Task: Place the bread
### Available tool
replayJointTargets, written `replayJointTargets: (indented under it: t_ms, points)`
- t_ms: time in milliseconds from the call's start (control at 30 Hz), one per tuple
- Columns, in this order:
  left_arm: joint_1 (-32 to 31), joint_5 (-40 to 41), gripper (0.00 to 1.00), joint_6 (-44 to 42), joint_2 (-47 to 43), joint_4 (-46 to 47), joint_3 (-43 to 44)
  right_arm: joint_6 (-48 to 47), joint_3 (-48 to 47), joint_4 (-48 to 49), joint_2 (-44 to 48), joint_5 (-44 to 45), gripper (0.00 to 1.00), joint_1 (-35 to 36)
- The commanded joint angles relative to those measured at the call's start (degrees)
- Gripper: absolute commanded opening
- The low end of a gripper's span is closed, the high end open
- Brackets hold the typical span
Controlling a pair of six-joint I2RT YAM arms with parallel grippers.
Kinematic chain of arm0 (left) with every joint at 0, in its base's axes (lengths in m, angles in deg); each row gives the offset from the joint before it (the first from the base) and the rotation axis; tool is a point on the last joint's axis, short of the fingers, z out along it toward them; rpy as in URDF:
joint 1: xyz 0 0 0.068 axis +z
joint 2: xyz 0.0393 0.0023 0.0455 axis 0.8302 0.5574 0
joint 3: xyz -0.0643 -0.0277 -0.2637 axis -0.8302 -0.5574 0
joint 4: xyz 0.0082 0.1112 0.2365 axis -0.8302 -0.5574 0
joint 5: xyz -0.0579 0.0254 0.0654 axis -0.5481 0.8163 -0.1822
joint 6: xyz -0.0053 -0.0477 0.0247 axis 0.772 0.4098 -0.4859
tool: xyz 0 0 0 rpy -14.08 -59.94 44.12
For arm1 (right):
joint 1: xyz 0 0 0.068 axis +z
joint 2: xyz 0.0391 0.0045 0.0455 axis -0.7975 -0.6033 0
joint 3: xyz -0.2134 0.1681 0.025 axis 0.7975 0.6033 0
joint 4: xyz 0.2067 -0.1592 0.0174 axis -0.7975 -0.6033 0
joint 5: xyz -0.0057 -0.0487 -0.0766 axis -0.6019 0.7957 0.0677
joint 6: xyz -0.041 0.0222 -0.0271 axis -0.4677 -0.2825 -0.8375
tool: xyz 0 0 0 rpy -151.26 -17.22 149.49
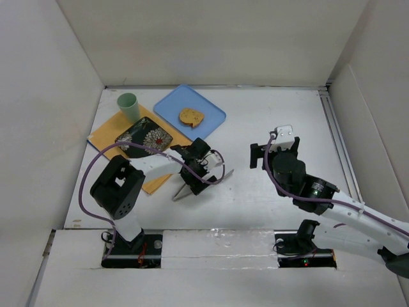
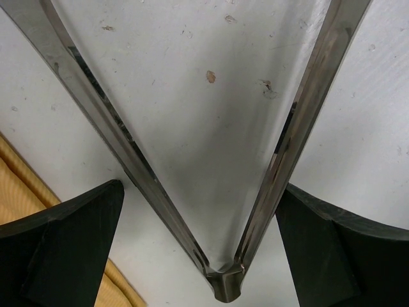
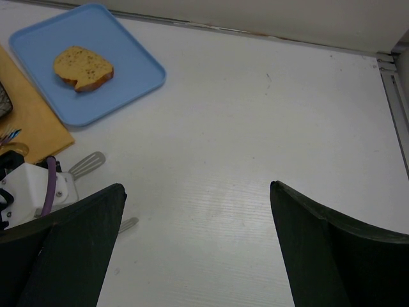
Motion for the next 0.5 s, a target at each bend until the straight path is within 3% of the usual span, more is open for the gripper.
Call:
replayJointTargets:
  t_ms: [0, 200, 467]
  points:
    - [-0.4, 0.5, 0.99, -0.2, -1.1, 0.3, -1.0, -0.1, -0.9, 0.6, 1.1, 1.5, 1.00, -0.4]
    - [-0.9, 0.9, 0.98, -0.2, 0.9, -1.3, 0.3, -0.1, -0.9, 0.7, 0.8, 1.4, 1.00, -0.4]
    - [-0.9, 2.3, 0.71, 0.2, 1.0, -2.0, 0.4, -0.1, -0.9, 0.8, 0.6, 1.2, 1.00, -0.4]
